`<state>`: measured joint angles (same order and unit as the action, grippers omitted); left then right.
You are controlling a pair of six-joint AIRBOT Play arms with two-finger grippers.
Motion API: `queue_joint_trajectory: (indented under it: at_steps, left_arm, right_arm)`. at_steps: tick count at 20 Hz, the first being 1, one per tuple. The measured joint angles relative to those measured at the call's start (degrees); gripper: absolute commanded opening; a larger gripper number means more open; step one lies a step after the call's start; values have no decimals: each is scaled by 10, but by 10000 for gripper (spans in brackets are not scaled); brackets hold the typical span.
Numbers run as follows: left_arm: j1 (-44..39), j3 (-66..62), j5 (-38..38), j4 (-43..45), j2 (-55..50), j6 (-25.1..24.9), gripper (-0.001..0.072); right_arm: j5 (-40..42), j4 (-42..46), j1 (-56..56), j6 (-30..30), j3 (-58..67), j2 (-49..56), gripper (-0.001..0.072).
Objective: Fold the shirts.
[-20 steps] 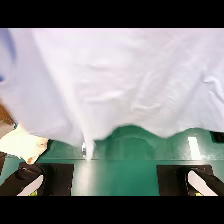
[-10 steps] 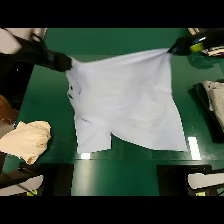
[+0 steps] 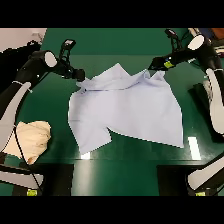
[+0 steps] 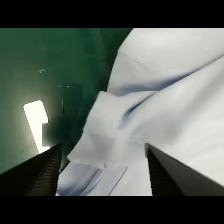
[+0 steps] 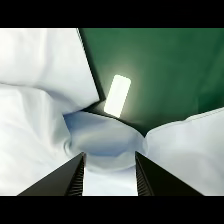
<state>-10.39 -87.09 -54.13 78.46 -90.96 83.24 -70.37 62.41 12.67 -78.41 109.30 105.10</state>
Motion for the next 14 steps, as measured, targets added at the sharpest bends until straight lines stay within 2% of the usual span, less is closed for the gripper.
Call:
queue_joint_trajectory:
  at_steps: [3, 6, 9, 14]
  left_arm:
    - [37, -23, -92, 5, 15, 5, 603]
    - [77, 13, -159, 5, 64, 7, 603]
    - [99, 113, -188, 5, 132, 7, 603]
    - [111, 316, -163, -45, 213, 4, 603]
  right_arm:
    - [-33, -6, -21, 6, 0, -31, 367]
    - [-95, -9, -48, 24, -1, -75, 366]
    - [-158, -12, -75, 34, -1, -123, 366]
    - [-198, -12, -116, 39, -70, -217, 366]
